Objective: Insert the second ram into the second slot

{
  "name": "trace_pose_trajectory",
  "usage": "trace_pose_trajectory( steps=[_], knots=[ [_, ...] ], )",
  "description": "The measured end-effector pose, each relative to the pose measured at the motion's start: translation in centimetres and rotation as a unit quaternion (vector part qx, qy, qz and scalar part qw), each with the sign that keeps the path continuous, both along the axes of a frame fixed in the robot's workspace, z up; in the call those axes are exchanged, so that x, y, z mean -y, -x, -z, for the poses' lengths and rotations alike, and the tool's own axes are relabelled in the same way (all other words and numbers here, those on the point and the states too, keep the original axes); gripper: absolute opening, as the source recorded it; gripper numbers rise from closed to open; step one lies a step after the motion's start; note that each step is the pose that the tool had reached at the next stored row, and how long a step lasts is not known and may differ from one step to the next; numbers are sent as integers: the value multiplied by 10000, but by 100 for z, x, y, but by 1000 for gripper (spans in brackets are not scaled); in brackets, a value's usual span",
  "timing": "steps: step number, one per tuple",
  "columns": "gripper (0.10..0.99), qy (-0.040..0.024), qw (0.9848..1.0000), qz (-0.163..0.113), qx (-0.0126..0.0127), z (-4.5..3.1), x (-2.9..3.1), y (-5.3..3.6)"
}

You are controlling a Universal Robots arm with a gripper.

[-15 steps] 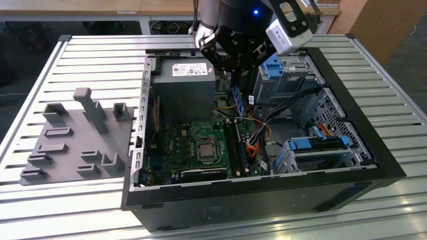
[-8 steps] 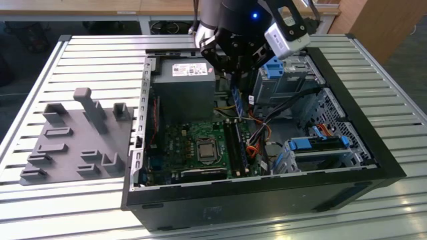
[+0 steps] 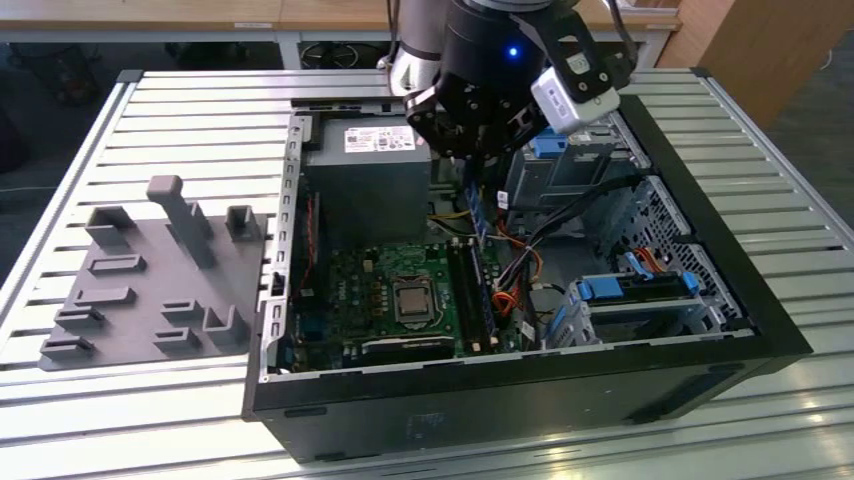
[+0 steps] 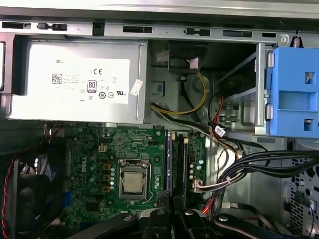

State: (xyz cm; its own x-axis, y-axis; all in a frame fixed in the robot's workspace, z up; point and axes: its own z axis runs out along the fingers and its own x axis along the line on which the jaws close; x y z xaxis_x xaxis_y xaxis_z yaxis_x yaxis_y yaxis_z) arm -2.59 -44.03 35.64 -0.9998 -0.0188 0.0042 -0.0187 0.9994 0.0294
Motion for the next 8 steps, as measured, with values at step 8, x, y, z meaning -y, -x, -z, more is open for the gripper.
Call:
trace_pose_trajectory(
  steps=[8],
  knots=[
    [137, 0, 10000, 0, -1, 65, 1, -1]
  ],
)
